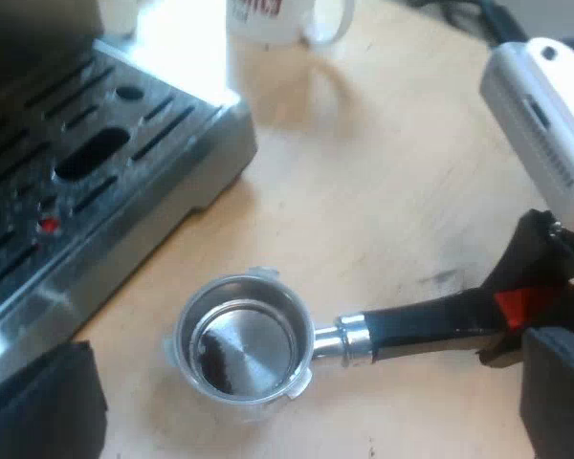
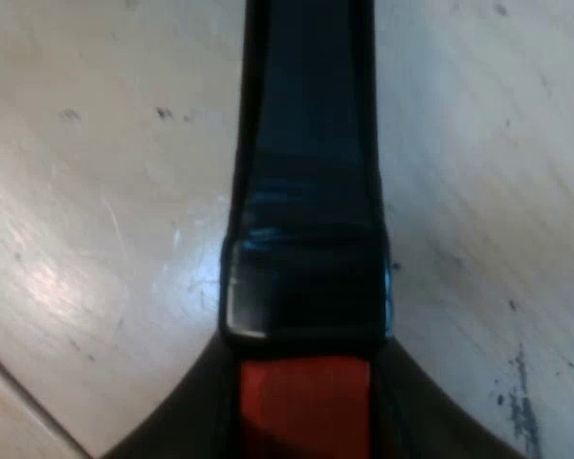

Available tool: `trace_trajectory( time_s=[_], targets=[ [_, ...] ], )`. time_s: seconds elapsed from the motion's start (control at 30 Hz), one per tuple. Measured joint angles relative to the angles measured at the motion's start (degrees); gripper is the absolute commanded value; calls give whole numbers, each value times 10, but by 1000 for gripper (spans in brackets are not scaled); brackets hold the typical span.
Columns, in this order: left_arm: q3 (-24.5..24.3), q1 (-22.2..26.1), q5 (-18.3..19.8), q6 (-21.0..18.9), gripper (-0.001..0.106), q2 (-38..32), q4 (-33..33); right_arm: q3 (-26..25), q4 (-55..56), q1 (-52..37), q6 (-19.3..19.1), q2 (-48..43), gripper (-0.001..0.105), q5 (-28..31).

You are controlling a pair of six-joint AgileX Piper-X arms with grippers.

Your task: Grind coffee beans and then tamp

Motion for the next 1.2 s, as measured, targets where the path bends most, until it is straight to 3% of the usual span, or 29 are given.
trace_trajectory(
  time_s=[0.57,0.7,1.07,1.13,1.2],
  targets=[
    [26,0,-2,3,90,127,-37,9,-63,-1,4,90,0,-11],
    [26,-4,-17,4,90,156,-38,9,-63,-1,4,90,0,-11],
    [26,-86,-74,17,90,221,-38,9,-62,-1,18,90,0,-11],
    [26,-91,-75,17,90,222,-38,9,-62,-1,29,90,6,-11],
    [26,-91,-75,17,90,222,-38,9,-62,-1,44,90,21,-11]
  ],
)
